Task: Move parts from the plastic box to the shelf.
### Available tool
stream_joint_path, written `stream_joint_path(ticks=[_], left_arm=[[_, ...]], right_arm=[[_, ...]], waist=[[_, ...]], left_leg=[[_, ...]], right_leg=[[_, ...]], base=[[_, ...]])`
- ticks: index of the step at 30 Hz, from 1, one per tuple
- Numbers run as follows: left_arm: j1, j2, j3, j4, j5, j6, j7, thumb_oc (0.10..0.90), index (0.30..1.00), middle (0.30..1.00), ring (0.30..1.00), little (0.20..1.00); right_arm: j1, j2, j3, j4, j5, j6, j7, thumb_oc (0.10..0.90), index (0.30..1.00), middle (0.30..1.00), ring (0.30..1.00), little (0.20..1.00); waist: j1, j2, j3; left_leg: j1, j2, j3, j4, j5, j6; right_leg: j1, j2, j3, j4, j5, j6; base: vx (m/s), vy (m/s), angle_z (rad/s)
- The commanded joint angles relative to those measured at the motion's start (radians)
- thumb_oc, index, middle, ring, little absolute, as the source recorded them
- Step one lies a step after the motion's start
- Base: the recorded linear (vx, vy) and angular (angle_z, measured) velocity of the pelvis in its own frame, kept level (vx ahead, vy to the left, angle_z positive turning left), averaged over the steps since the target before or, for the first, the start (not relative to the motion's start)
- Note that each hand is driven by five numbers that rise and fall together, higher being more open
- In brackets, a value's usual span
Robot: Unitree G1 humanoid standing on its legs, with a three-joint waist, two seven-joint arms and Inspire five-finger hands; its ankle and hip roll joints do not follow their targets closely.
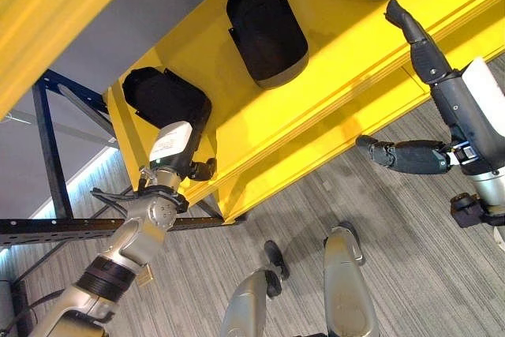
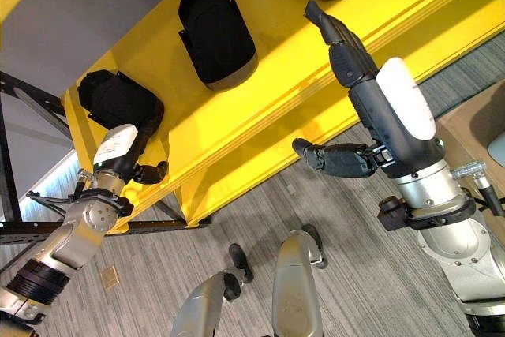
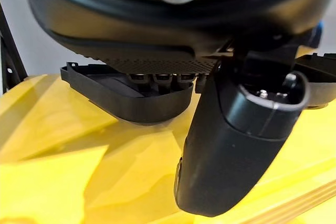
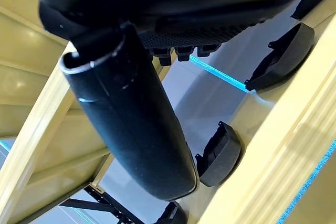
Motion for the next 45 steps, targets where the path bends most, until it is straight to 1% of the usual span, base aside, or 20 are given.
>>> stream_joint_path(ticks=[1, 5, 10, 15, 20, 22, 24, 28, 34, 41, 43, 45], left_arm=[[0.134, 0.058, 0.016, 0.069, 0.020, 0.044, -0.083, 0.900, 1.000, 1.000, 1.000, 1.000], [0.145, 0.061, 0.017, 0.078, 0.022, 0.041, -0.088, 0.900, 1.000, 1.000, 1.000, 1.000], [0.155, 0.054, 0.015, 0.092, 0.049, 0.060, -0.104, 0.900, 1.000, 1.000, 1.000, 1.000], [0.161, 0.057, 0.016, 0.107, 0.050, 0.043, -0.090, 0.900, 1.000, 1.000, 1.000, 1.000], [0.159, 0.055, 0.016, 0.094, 0.054, 0.052, -0.099, 0.900, 1.000, 1.000, 1.000, 1.000], [0.163, 0.053, 0.019, 0.092, 0.048, 0.043, -0.094, 0.900, 1.000, 1.000, 1.000, 1.000], [0.163, 0.051, 0.019, 0.083, 0.058, 0.050, -0.096, 0.900, 1.000, 1.000, 1.000, 1.000], [0.162, 0.050, 0.018, 0.073, 0.071, 0.043, -0.103, 0.900, 1.000, 1.000, 1.000, 1.000], [0.168, 0.055, 0.021, 0.057, 0.082, 0.041, -0.133, 0.900, 1.000, 1.000, 1.000, 1.000], [0.182, 0.054, 0.026, 0.050, 0.056, 0.039, -0.117, 0.900, 1.000, 1.000, 1.000, 1.000], [0.189, 0.046, 0.034, 0.055, 0.030, 0.035, -0.094, 0.900, 1.000, 1.000, 1.000, 1.000], [0.193, 0.037, 0.039, 0.063, 0.010, 0.014, -0.058, 0.900, 1.000, 1.000, 1.000, 1.000]], right_arm=[[-0.072, 0.006, -0.119, -0.113, 0.060, -0.077, -0.019, 0.900, 1.000, 1.000, 1.000, 1.000], [-0.074, 0.001, -0.122, -0.109, 0.066, -0.074, -0.014, 0.900, 1.000, 1.000, 1.000, 1.000], [-0.069, 0.004, -0.127, -0.110, 0.067, -0.077, -0.011, 0.900, 1.000, 1.000, 1.000, 1.000], [-0.071, 0.003, -0.124, -0.110, 0.063, -0.072, -0.011, 0.900, 1.000, 1.000, 1.000, 1.000], [-0.068, 0.004, -0.127, -0.109, 0.066, -0.075, -0.012, 0.900, 1.000, 1.000, 1.000, 1.000], [-0.066, 0.003, -0.128, -0.112, 0.063, -0.072, -0.013, 0.900, 1.000, 1.000, 1.000, 1.000], [-0.062, 0.003, -0.129, -0.112, 0.062, -0.074, -0.015, 0.900, 1.000, 1.000, 1.000, 1.000], [-0.062, 0.006, -0.132, -0.111, 0.063, -0.072, -0.017, 0.900, 1.000, 1.000, 1.000, 1.000], [-0.056, 0.007, -0.138, -0.111, 0.062, -0.074, -0.013, 0.900, 1.000, 1.000, 1.000, 1.000], [-0.054, 0.004, -0.140, -0.114, 0.058, -0.070, -0.012, 0.900, 1.000, 1.000, 1.000, 1.000], [-0.049, 0.004, -0.143, -0.114, 0.060, -0.069, -0.007, 0.900, 1.000, 1.000, 1.000, 1.000], [-0.054, 0.007, -0.137, -0.112, 0.052, -0.069, -0.013, 0.900, 1.000, 1.000, 1.000, 1.000]], waist=[[-0.012, -0.031, -0.006], [-0.011, -0.027, -0.006], [-0.011, -0.026, -0.010], [-0.011, -0.025, -0.012], [-0.010, -0.026, -0.011], [-0.009, -0.026, -0.011], [-0.010, -0.026, -0.011], [-0.009, -0.029, -0.012], [-0.009, -0.025, -0.014], [-0.008, -0.023, -0.012], [-0.005, -0.024, -0.014], [-0.002, -0.026, -0.013]], left_leg=[[-0.008, -0.067, 0.047, 0.076, -0.167, 0.093], [-0.006, -0.070, 0.046, 0.077, -0.168, 0.094], [-0.001, -0.070, 0.046, 0.072, -0.167, 0.094], [0.001, -0.070, 0.048, 0.071, -0.168, 0.095], [0.003, -0.072, 0.046, 0.071, -0.169, 0.096], [0.005, -0.073, 0.045, 0.072, -0.169, 0.097], [0.006, -0.073, 0.045, 0.071, -0.169, 0.097], [0.007, -0.074, 0.043, 0.074, -0.173, 0.098], [0.013, -0.076, 0.042, 0.069, -0.172, 0.098], [0.013, -0.077, 0.041, 0.067, -0.171, 0.098], [0.014, -0.078, 0.040, 0.067, -0.170, 0.099], [0.011, -0.078, 0.038, 0.069, -0.169, 0.099]], right_leg=[[0.064, 0.023, -0.118, -0.020, -0.095, -0.093], [0.064, 0.022, -0.118, -0.016, -0.096, -0.094], [0.066, 0.020, -0.120, -0.019, -0.095, -0.093], [0.065, 0.021, -0.119, -0.016, -0.096, -0.092], [0.066, 0.021, -0.120, -0.015, -0.096, -0.093], [0.067, 0.021, -0.121, -0.014, -0.097, -0.093], [0.068, 0.021, -0.122, -0.014, -0.097, -0.093], [0.070, 0.021, -0.122, -0.013, -0.098, -0.093], [0.073, 0.021, -0.124, -0.017, -0.097, -0.092], [0.072, 0.022, -0.124, -0.015, -0.097, -0.092], [0.073, 0.022, -0.125, -0.015, -0.098, -0.094], [0.070, 0.023, -0.125, -0.013, -0.097, -0.095]], base=[[0.00, 0.000, 0.00], [0.00, 0.000, 0.00], [0.00, 0.000, 0.00], [0.00, 0.000, 0.00], [0.00, 0.000, 0.00], [0.00, 0.000, 0.00], [0.00, 0.000, 0.00], [0.00, 0.000, 0.00], [0.00, 0.000, 0.00], [0.00, 0.000, 0.00], [0.00, 0.000, 0.00], [0.00, 0.000, 0.00]])
